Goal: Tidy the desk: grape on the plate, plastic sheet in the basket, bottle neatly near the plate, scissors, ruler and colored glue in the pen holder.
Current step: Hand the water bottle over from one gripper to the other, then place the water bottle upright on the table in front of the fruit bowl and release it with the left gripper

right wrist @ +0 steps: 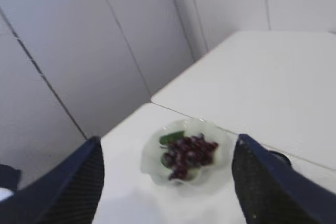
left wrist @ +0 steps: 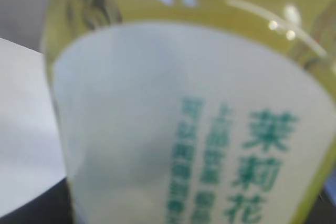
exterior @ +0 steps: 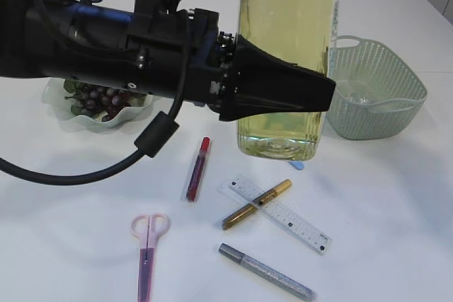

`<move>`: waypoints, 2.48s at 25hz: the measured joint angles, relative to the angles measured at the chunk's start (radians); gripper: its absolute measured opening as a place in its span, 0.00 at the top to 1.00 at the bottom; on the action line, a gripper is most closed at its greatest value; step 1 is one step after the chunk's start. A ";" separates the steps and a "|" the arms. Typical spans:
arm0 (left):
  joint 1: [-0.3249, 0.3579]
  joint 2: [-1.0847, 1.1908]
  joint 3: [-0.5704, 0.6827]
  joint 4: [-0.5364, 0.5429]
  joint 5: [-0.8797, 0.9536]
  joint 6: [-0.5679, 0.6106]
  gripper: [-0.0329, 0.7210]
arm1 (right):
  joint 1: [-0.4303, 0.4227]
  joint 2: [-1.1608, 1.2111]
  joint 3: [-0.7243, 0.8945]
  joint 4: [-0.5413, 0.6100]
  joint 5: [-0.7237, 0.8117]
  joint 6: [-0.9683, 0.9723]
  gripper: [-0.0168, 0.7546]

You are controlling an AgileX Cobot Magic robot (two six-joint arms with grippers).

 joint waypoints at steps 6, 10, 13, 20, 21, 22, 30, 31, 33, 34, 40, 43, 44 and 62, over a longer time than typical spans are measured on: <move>0.009 0.000 0.000 0.002 0.000 0.000 0.38 | 0.000 0.000 0.000 -0.611 -0.020 0.478 0.22; 0.038 0.000 0.000 0.006 0.001 0.000 0.38 | 0.000 0.000 0.000 -1.040 0.070 0.831 0.28; 0.081 0.000 0.000 0.014 -0.001 0.000 0.38 | 0.000 0.000 0.000 -1.218 0.163 0.953 0.33; 0.215 0.000 0.000 0.089 -0.052 0.017 0.38 | 0.000 0.000 0.141 -1.276 0.212 1.000 0.35; 0.234 0.000 0.000 0.096 -0.070 0.021 0.38 | 0.000 0.000 0.170 -1.278 0.213 1.003 0.35; 0.257 0.000 0.000 0.107 -0.093 0.037 0.38 | 0.000 0.000 0.192 -1.278 0.215 1.003 0.35; 0.395 0.016 0.000 0.091 -0.147 0.256 0.38 | 0.000 0.000 0.286 -1.278 0.196 1.003 0.36; 0.405 0.027 0.000 0.071 -0.147 0.276 0.38 | 0.000 0.000 0.286 -1.278 0.191 1.003 0.36; 0.425 0.065 0.000 0.015 -0.143 0.319 0.38 | 0.000 0.000 0.286 -1.278 0.187 1.003 0.36; 0.434 0.083 0.000 -0.006 -0.136 0.338 0.38 | 0.000 0.000 0.286 -1.278 0.187 1.004 0.36; 0.448 0.174 0.000 -0.021 -0.117 0.463 0.38 | 0.000 0.000 0.286 -1.282 0.187 1.004 0.36; 0.448 0.218 0.000 -0.028 -0.107 0.481 0.38 | 0.000 0.000 0.286 -1.292 0.187 1.004 0.36; 0.448 0.234 0.000 -0.028 -0.109 0.483 0.38 | 0.000 0.000 0.286 -1.296 0.187 1.004 0.36; 0.441 0.384 0.000 -0.043 0.011 0.743 0.38 | 0.000 0.000 0.286 -1.304 0.189 1.004 0.36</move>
